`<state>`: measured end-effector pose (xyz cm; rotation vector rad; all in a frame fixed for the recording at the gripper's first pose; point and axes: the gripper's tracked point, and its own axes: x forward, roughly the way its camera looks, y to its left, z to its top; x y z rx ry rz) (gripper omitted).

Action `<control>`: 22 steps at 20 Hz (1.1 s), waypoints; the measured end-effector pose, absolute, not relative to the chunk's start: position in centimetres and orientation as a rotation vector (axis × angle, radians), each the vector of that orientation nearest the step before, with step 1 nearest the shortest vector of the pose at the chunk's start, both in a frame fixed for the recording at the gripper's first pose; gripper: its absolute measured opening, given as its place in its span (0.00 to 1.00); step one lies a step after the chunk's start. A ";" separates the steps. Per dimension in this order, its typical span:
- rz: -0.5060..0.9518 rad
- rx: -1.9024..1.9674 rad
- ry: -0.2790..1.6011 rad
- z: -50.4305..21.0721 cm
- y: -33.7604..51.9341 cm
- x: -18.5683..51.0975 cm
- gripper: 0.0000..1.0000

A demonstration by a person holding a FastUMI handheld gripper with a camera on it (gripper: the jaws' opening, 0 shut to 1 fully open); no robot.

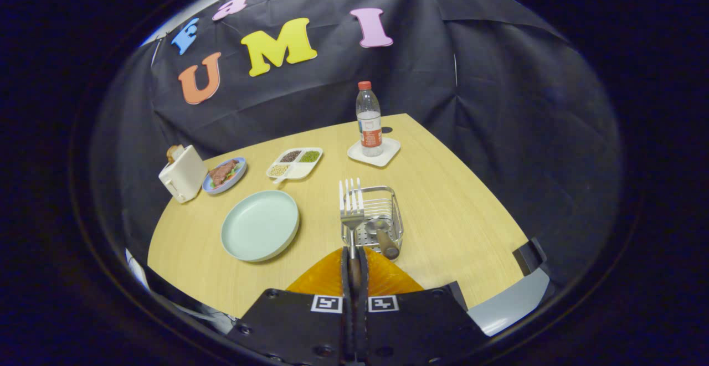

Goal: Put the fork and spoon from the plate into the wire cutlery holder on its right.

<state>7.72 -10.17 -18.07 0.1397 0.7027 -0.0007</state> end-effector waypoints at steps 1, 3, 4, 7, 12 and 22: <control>-0.005 0.140 0.705 -18.0 -10.4 7.8 0.02; -0.014 0.147 0.701 -17.7 -10.7 7.7 0.02; -0.015 0.143 0.698 -17.5 -10.8 7.6 0.02; -0.032 0.128 0.692 -17.2 -11.5 7.6 0.03; -0.066 0.125 0.696 -17.1 -12.1 8.0 0.03; -0.074 0.117 0.698 -17.0 -10.9 8.8 0.05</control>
